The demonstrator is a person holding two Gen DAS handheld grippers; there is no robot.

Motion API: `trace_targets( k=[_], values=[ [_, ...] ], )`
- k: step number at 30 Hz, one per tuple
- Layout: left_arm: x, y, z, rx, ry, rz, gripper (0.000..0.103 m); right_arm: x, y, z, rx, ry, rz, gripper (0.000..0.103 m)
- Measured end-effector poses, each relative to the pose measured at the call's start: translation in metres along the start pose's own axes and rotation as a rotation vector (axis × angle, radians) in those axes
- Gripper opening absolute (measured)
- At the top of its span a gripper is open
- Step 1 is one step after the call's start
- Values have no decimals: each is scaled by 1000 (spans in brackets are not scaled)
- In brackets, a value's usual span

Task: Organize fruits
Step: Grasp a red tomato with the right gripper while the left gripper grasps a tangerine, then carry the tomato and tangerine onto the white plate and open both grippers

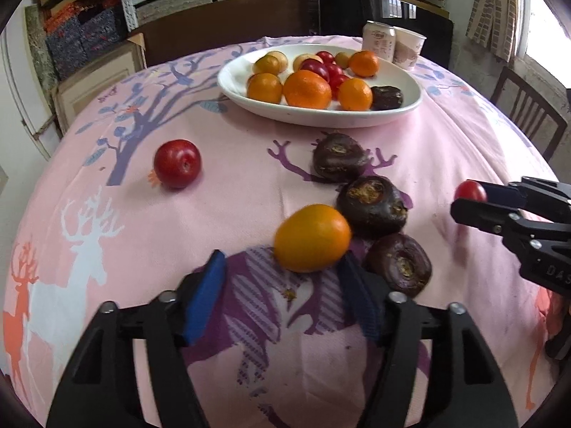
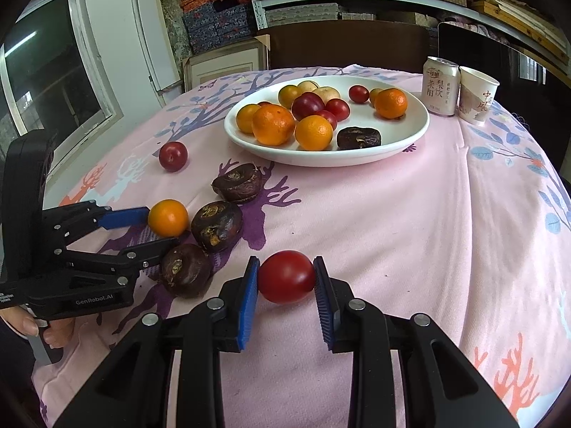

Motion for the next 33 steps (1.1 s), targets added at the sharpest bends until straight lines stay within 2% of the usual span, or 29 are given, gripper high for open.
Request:
trace_targets(
  k=[5, 7, 8, 9, 10, 13, 16, 20, 27, 30, 33],
  values=[
    [-6, -9, 2, -46, -4, 8, 71, -1, 0, -2, 6, -6, -5, 31],
    [-10, -14, 4, -57, 10, 5, 66, -3, 1, -1, 3, -8, -12, 31],
    [-11, -15, 7, -62, 32, 9, 55, -4, 1, -1, 3, -8, -15, 31],
    [-11, -17, 11, -74, 67, 12, 35, -4, 2, -1, 2, -9, -18, 31],
    [-10, -17, 16, -82, 81, 10, 34, -4, 2, -1, 0, -11, -18, 31],
    [-8, -15, 20, -91, 50, 12, 34, -2, 1, 0, -1, -8, -9, 31],
    [0, -15, 19, -55, 76, -1, 33, 8, -4, 1, -10, -1, 40, 31],
    [26, -28, 21, -65, 78, 51, 33, 28, -16, 5, -53, -16, 119, 31],
    [52, -86, 21, -28, 89, 130, 34, 51, -61, 7, -7, 44, 217, 30],
    [40, -114, 16, 9, 82, 132, 34, 48, -86, 14, 27, 82, 256, 30],
    [18, -134, 14, 42, 97, 109, 33, 31, -103, 22, 36, 103, 258, 30]
  ],
)
Point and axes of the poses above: each gripper's, at about its wrist camera, not at the fingertips, and x roughly against the way its jaws point, z to its right, y to its underside, the point moved 7 cm from there along -x, roughly the way its jaws point, and after that the axes turned 3 degrees about x, right-handed, at the moved point
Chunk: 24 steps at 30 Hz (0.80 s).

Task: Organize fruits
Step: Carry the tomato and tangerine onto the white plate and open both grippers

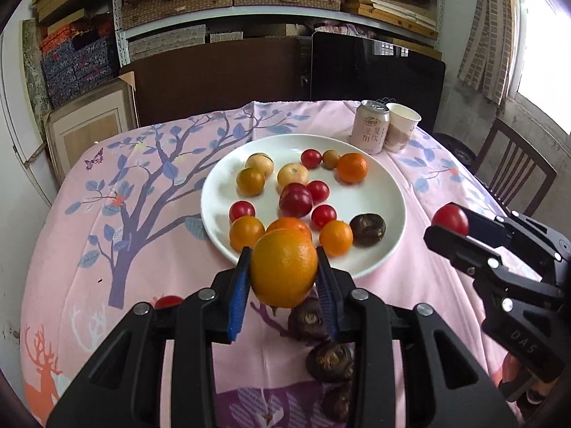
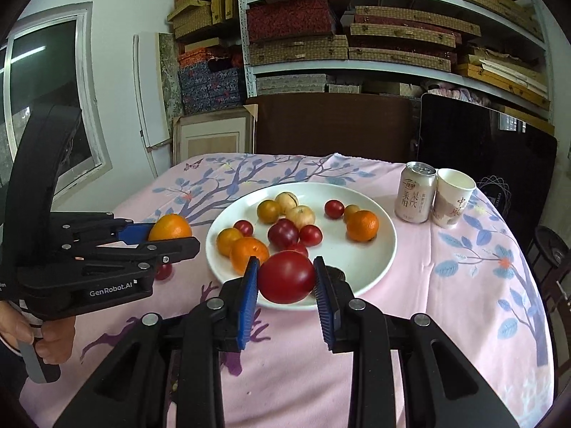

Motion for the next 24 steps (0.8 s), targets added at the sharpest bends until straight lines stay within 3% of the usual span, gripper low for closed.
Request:
trace_targets(
  k=[10, 11, 12, 13, 15, 20, 24],
  values=[
    [-76, -27, -10, 17, -55, -52, 34, -81, -5, 11, 9, 16, -88, 32],
    [-81, -28, -10, 24, -52, -56, 34, -85, -5, 11, 16, 25, -83, 35],
    [-84, -28, -10, 30, -54, -59, 35, -87, -5, 12, 22, 33, -80, 51],
    [-86, -28, -12, 47, -66, -64, 40, -87, -5, 15, 27, 67, -75, 55],
    [-83, -28, -21, 101, -95, -41, 69, -83, -4, 19, 17, 73, -60, 59],
    [-55, -26, -26, 126, -80, 16, 73, -66, 5, 28, -40, 28, -90, 60],
    [-27, -14, -34, 143, -83, 38, 79, -44, 14, 32, -88, 15, -95, 68]
  ],
)
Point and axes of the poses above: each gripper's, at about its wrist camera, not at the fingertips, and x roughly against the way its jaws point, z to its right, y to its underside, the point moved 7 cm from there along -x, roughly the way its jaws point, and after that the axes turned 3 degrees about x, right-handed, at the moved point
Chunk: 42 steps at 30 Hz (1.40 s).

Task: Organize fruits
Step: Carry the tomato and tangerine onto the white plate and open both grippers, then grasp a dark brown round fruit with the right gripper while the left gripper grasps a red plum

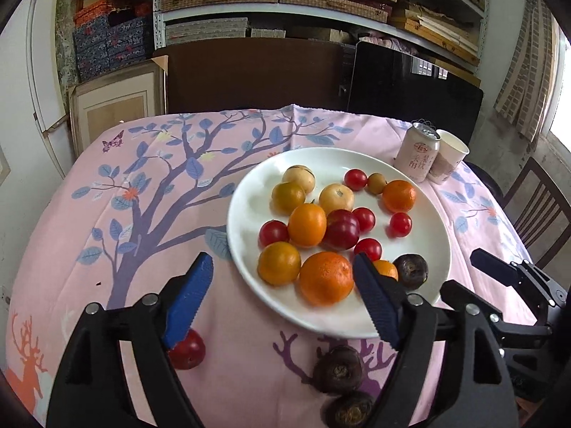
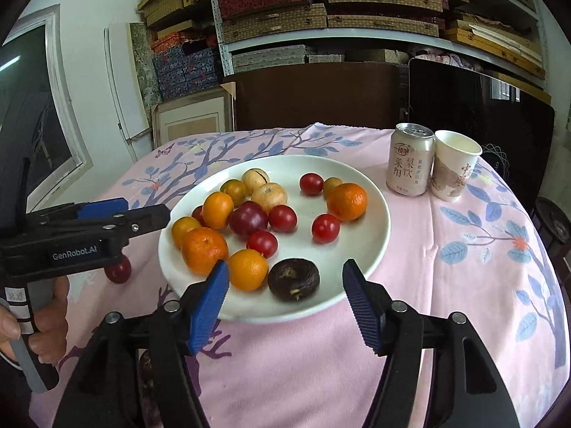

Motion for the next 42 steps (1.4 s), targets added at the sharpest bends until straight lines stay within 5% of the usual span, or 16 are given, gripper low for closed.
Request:
trace_targets(
  k=[14, 25, 26, 27, 29, 42],
  values=[
    [51, 69, -76, 76, -115, -10, 85, 47, 63, -57, 43, -85, -87, 68],
    [39, 82, -103, 101, -125, -27, 85, 23, 103, -130, 146, -104, -214, 68],
    [38, 82, -102, 91, -129, -25, 85, 19, 107, -132, 153, -98, -224, 64],
    [38, 82, -101, 81, -131, -22, 85, 16, 110, -133, 163, -98, -236, 49],
    [36, 81, -99, 74, -127, -22, 86, 15, 112, -135, 198, -76, -230, 42],
    [9, 94, -98, 82, -153, -94, 86, 44, 99, -92, 66, -154, -137, 42]
  ],
)
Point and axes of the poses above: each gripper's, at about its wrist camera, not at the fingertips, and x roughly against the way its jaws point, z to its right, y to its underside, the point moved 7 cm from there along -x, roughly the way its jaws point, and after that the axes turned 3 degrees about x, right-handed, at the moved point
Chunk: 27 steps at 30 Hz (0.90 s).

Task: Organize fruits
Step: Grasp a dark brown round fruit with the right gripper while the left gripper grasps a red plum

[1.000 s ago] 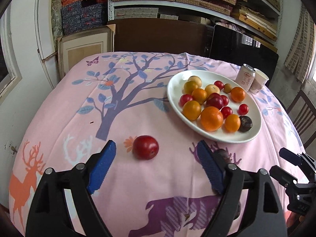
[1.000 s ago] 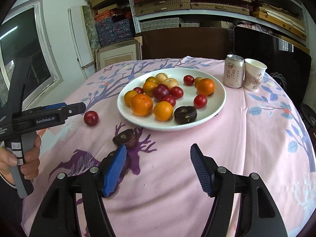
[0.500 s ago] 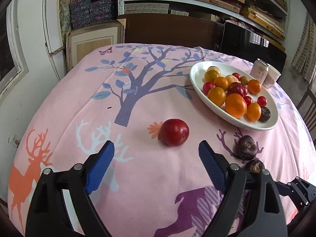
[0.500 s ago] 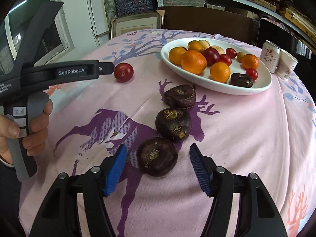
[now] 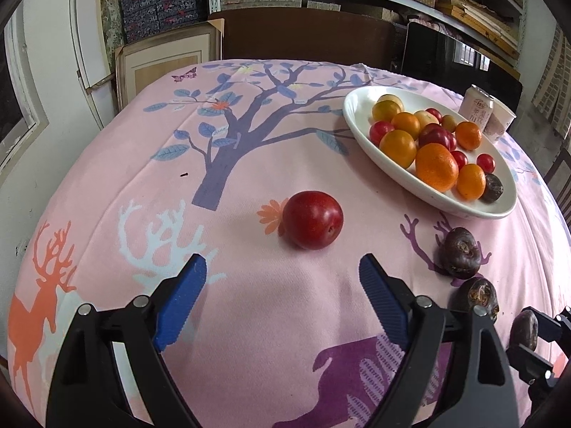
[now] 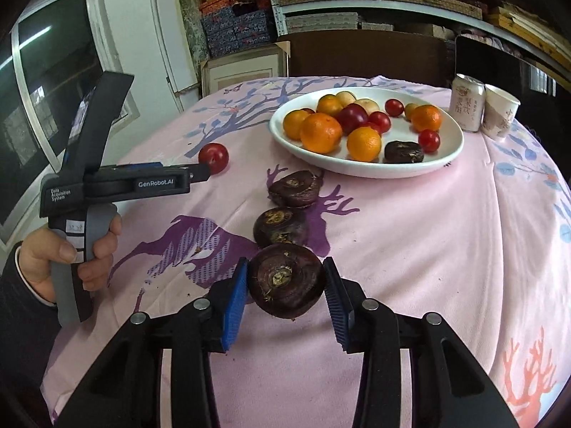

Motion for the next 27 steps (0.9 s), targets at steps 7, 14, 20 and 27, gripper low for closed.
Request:
trace_targets(
  k=[7, 14, 20, 27],
  values=[
    [-23, -7, 5, -36, -48, -45, 83, 1, -4, 1, -27, -72, 7, 42],
    [-39, -25, 18, -85, -36, -43, 59, 1, -3, 1, -32, -82, 7, 42],
    [-33, -19, 22, -50, 8, -78, 39, 1, -4, 3, -39, -77, 11, 42],
    [11, -15, 40, -71, 64, -41, 39, 19, -13, 11, -48, -16, 90, 42]
  ],
)
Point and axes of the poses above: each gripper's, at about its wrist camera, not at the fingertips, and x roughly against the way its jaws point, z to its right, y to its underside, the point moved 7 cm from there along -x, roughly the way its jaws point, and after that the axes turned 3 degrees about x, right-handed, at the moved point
